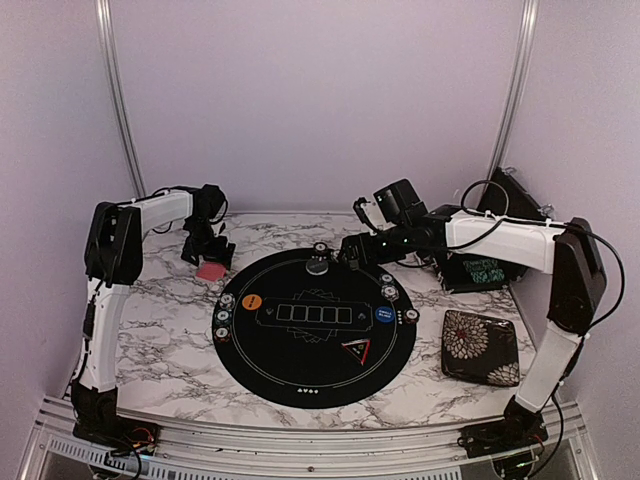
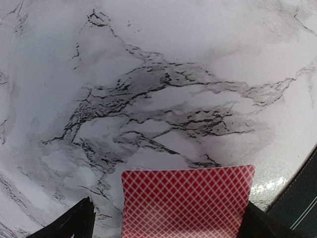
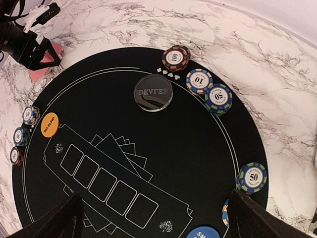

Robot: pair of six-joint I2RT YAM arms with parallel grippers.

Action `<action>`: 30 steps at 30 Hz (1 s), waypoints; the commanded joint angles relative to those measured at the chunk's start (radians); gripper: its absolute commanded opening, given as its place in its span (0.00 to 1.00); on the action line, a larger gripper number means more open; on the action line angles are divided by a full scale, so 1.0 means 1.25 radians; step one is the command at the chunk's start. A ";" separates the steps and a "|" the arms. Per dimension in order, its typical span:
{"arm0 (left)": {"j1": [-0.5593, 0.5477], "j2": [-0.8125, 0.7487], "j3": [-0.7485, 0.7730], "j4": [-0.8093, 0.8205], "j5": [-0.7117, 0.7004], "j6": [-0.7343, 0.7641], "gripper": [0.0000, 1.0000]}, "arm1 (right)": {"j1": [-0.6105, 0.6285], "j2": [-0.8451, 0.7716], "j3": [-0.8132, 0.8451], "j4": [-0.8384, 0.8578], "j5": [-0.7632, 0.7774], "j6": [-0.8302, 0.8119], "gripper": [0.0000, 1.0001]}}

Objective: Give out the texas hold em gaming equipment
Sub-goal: Pick up the face-down deck piles from the center of the board.

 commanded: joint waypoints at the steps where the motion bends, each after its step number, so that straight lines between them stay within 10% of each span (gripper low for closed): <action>1: 0.013 -0.011 -0.034 -0.054 0.035 0.036 0.99 | -0.007 0.008 0.029 -0.003 -0.009 -0.009 0.98; 30: 0.019 -0.044 -0.069 -0.083 0.036 0.084 0.82 | -0.007 0.002 0.014 0.002 -0.022 -0.014 0.98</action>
